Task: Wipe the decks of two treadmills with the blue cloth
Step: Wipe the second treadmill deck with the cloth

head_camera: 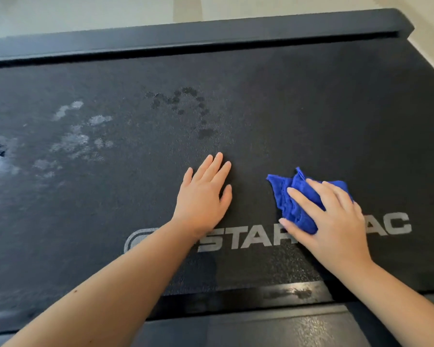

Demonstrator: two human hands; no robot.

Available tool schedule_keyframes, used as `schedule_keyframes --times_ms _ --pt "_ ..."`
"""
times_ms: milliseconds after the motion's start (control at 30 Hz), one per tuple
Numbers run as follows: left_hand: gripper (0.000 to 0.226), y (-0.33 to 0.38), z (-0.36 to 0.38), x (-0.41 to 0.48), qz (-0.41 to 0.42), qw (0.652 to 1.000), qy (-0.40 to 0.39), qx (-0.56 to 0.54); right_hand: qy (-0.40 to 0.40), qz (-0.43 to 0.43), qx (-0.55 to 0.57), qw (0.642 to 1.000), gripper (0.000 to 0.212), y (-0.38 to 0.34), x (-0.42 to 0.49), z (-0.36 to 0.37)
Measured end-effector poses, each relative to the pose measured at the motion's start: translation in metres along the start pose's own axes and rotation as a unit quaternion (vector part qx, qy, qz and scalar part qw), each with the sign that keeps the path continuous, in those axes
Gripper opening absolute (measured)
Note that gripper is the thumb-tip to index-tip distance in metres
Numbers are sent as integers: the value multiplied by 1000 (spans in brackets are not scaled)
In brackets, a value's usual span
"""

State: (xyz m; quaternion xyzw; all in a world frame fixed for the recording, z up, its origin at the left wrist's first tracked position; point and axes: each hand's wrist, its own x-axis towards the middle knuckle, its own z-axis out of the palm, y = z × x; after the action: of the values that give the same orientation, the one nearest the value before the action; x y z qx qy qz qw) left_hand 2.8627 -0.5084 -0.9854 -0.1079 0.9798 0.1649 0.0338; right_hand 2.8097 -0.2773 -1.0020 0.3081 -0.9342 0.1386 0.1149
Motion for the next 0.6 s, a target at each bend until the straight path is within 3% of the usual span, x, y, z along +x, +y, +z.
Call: schedule_keyframes --times_ms 100,200,367,500,600 --pt "56 -45 -8 -28 14 998 -10 67 -1 -20 -2 1000 56 -18 8 6" --pt "64 -80 -12 -52 -10 999 31 28 -2 -63 10 998 57 -51 20 17" --pt "64 -80 -9 -51 -18 998 52 10 -27 -135 16 990 58 -110 46 36" --pt "64 -83 -9 -51 -18 998 54 7 -45 -187 41 980 58 -87 49 36" --pt "67 -81 -10 -50 -18 999 39 12 -40 -135 41 989 60 -49 33 21"
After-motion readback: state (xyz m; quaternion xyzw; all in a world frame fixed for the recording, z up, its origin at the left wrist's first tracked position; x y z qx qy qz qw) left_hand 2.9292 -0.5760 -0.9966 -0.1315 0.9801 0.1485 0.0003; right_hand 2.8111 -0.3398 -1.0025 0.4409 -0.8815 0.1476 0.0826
